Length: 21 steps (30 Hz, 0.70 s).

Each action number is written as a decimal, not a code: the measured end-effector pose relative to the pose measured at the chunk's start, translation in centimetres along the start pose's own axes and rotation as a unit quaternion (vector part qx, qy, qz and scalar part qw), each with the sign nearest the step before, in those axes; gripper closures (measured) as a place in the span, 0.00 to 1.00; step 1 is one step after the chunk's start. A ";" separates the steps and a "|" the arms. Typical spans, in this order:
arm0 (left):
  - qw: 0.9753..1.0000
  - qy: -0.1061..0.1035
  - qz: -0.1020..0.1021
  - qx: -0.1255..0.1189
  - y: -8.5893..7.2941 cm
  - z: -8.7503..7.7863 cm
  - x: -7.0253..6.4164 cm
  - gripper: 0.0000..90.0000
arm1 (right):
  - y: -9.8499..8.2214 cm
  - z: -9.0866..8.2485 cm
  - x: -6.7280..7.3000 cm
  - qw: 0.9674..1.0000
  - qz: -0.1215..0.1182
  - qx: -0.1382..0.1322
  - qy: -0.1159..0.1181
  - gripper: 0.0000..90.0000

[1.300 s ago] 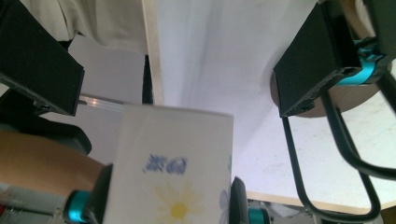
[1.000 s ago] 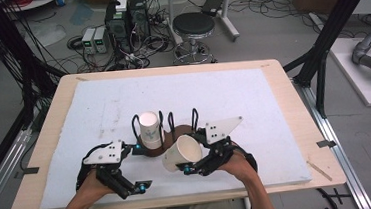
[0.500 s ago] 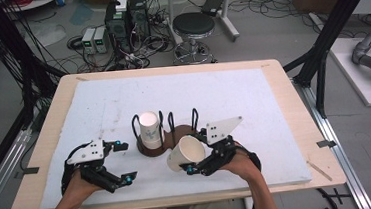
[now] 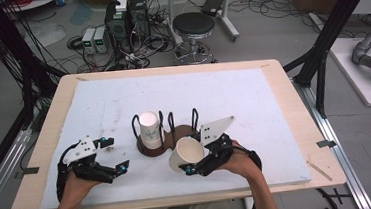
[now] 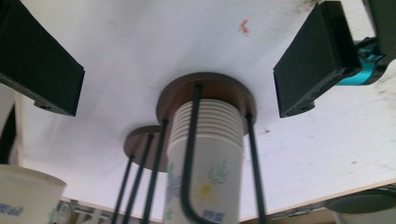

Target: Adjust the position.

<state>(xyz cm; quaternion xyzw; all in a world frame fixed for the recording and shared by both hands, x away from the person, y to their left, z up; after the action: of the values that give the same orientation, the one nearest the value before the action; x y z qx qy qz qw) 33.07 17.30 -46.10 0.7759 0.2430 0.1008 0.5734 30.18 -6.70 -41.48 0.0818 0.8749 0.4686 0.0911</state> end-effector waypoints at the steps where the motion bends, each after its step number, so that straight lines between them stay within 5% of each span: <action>1: 1.000 0.007 -0.001 0.001 -0.1 -0.1 0.2 0.02 | 0.0 0.1 0.0 1.000 -0.004 0.006 -0.003 0.32; 14: 0.996 0.084 -0.027 -0.010 -1.3 -0.6 2.2 0.02 | -0.5 1.0 -0.2 0.997 -0.022 0.079 -0.012 0.32; 21: 0.995 0.091 -0.034 -0.012 -2.0 -0.7 2.7 0.02 | -0.4 1.1 -0.1 0.996 -0.024 0.090 -0.013 0.32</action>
<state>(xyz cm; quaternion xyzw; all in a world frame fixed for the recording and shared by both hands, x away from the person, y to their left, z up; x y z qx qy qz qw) 34.56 19.69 -48.07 0.7478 0.3195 0.1544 0.5612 30.56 -6.04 -42.44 0.0743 0.9140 0.3844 0.1061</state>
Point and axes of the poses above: each handheld gripper's, and its own axes: z roughly forward along the jaws, y roughly out of its top, x roughly to its left, the point moved 9 cm from there along z, roughly forward along the jaws, and after that the axes turned 9 degrees about -y, right-handed, at the moved point
